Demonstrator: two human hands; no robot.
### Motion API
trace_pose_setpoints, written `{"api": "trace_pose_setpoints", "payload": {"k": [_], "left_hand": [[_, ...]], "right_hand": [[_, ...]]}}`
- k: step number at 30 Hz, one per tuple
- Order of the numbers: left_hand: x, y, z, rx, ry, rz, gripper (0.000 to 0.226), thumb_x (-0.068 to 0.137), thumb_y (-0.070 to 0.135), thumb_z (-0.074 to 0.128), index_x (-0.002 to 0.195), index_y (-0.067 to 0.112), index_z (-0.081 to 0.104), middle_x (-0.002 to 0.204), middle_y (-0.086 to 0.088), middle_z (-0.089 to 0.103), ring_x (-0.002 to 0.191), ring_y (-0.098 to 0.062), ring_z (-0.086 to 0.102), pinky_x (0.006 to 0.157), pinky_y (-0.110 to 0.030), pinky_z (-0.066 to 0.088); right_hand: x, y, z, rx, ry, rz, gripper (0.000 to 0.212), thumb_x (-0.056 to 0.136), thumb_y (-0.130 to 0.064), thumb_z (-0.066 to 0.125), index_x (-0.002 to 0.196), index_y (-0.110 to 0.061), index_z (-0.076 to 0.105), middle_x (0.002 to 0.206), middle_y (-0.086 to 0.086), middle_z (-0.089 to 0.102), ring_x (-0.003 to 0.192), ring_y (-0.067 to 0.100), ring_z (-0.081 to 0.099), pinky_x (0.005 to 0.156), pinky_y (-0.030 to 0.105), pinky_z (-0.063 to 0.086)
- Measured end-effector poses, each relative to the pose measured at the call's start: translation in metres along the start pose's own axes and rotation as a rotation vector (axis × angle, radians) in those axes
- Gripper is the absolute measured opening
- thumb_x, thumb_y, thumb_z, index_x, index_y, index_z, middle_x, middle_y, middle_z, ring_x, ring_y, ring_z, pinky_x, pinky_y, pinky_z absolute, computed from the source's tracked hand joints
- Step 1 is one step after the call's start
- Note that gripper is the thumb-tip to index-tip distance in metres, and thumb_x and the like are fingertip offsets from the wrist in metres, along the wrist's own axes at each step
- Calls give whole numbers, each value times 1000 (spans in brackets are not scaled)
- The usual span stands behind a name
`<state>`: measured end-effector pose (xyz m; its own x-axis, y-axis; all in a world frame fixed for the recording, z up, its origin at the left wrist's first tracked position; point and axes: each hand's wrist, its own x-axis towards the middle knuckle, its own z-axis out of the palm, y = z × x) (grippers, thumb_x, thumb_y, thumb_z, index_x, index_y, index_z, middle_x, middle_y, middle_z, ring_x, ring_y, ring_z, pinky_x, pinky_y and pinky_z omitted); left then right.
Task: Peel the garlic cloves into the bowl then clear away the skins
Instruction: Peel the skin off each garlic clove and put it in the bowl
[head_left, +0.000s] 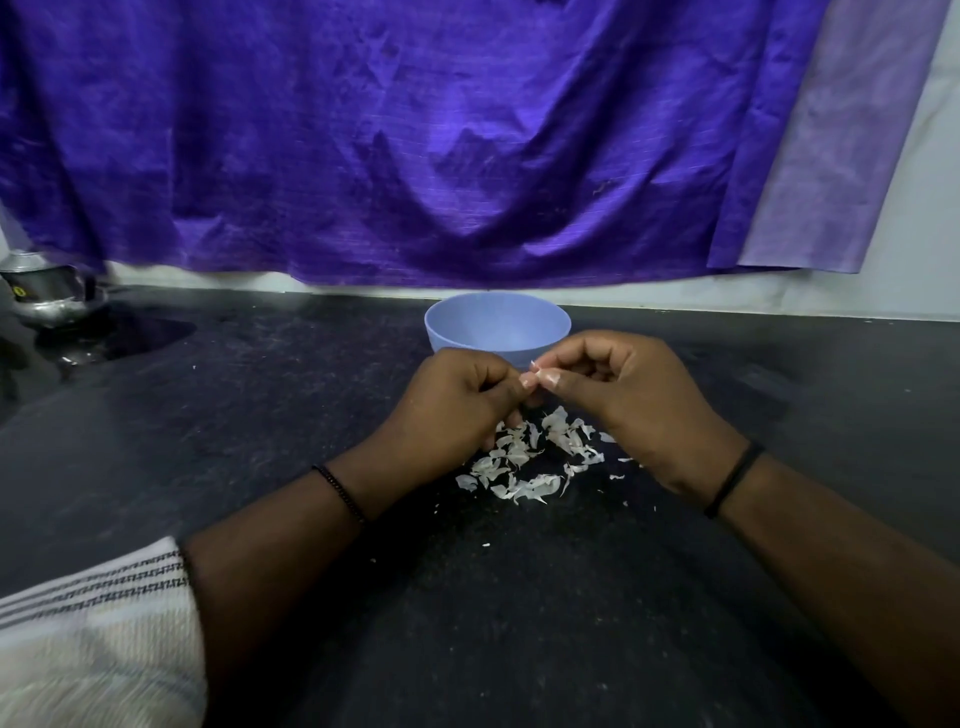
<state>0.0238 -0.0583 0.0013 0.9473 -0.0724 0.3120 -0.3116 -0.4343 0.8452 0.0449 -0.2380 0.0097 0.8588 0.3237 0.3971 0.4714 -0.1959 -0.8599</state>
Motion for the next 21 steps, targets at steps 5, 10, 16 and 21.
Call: {"api": "trace_pose_setpoints", "payload": {"k": [5, 10, 16, 21], "left_hand": [[3, -4, -1, 73, 149, 62, 15, 82, 28, 80, 77, 15, 75, 60, 2, 68, 51, -4, 55, 50, -17, 44], [4, -7, -1, 28, 169, 150, 9, 82, 23, 80, 90, 21, 77, 75, 1, 72, 62, -5, 61, 61, -27, 52], [3, -7, 0, 32, 146, 145, 8, 82, 18, 80, 90, 17, 78, 72, 1, 72, 58, -3, 57, 57, -21, 47], [2, -6, 0, 71, 143, 149, 3, 86, 19, 76, 84, 17, 78, 64, 3, 69, 52, 0, 53, 53, -18, 43]], "right_hand": [[1, 0, 1, -34, 70, 69, 4, 93, -11, 67, 91, -13, 69, 75, 3, 74, 65, 11, 66, 64, 26, 54], [0, 2, 2, -13, 28, 97, 5, 92, -8, 67, 93, -11, 70, 81, 7, 75, 69, 14, 68, 62, 30, 55], [0, 0, 5, 118, 37, 176, 3, 90, -5, 69, 93, -5, 70, 77, 10, 72, 63, 14, 65, 58, 26, 55], [-1, -1, 8, 150, 87, 183, 4, 91, -6, 69, 87, -5, 70, 70, 7, 71, 59, 14, 63, 52, 24, 54]]}}
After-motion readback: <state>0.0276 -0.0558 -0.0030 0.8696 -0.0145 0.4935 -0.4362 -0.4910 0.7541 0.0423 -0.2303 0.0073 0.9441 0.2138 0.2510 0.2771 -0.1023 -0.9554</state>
